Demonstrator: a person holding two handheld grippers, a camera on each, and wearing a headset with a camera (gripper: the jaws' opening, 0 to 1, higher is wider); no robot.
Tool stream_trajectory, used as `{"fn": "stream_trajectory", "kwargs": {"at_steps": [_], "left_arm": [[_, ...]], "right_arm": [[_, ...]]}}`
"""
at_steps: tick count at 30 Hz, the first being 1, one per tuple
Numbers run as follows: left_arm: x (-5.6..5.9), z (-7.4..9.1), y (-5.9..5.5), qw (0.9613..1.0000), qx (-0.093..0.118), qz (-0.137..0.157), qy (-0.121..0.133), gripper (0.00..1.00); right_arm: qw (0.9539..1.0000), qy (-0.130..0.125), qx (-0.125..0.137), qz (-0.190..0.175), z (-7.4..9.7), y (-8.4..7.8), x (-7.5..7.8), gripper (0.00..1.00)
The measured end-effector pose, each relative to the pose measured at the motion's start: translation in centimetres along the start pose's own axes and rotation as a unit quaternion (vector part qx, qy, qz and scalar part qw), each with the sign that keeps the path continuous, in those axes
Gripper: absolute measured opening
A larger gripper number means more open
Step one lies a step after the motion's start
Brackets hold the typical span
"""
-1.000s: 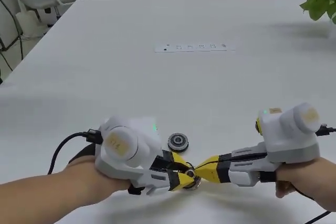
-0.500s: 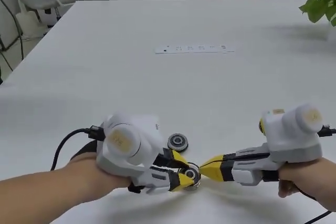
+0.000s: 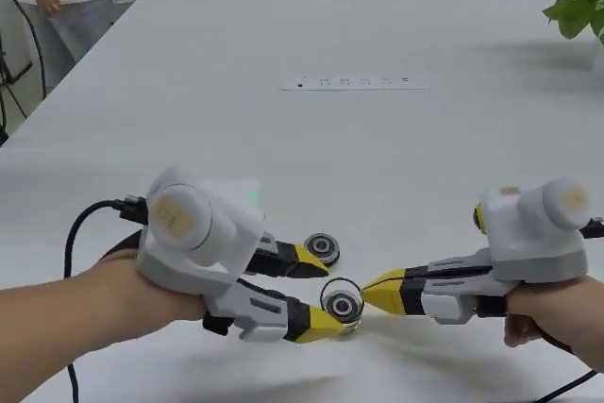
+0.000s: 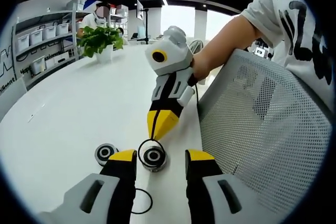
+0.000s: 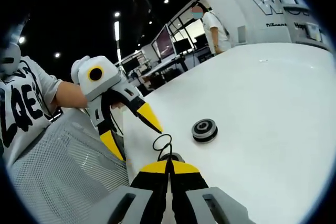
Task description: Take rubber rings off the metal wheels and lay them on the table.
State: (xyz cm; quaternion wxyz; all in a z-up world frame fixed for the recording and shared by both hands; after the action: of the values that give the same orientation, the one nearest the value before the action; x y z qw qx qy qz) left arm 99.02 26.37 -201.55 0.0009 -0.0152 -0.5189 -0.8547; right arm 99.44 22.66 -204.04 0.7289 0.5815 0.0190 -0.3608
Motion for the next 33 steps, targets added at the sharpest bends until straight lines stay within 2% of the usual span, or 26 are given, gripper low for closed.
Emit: {"fn": "stream_trajectory", "kwargs": {"at_steps": [2,10,19,25,33], "left_arm": [[0.1,0.7,0.5,0.9999,0.012,0.003,0.004,0.36],[0.4,3.3,1.4,0.9991,0.035,0.011,0.022,0.43],[-0.1,5.9,1.8,0.9970,0.051,0.015,0.056,0.54],[-0.2,6.9,1.3,0.9960,0.050,0.013,0.072,0.65],[-0.7,8.4,0.4,0.9938,0.051,0.022,0.096,0.73]], "right_arm": [[1.0000,0.001,0.001,0.003,0.0,0.1,-0.1,0.00],[0.9999,0.010,0.008,0.003,-0.1,0.7,-0.6,0.00],[0.9997,0.024,0.007,0.007,-0.2,1.4,-1.0,0.00],[0.9993,0.035,0.008,0.009,-0.9,2.1,-1.4,0.00],[0.9987,0.049,0.003,0.015,-2.6,2.7,-1.8,0.00]]}}
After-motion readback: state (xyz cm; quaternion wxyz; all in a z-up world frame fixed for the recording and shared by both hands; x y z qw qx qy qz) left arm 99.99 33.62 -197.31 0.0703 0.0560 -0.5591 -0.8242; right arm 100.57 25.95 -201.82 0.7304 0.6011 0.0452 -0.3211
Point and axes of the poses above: the centre of the closed fingertips' face, and the gripper's own axes: z roughly backward along the fingers, x roughly to its right, y roughly out of its top, the point moved 1 cm from there along z, roughly backward along the fingers, and after that the axes turned 5 degrees about x, right-handed, at the moved point
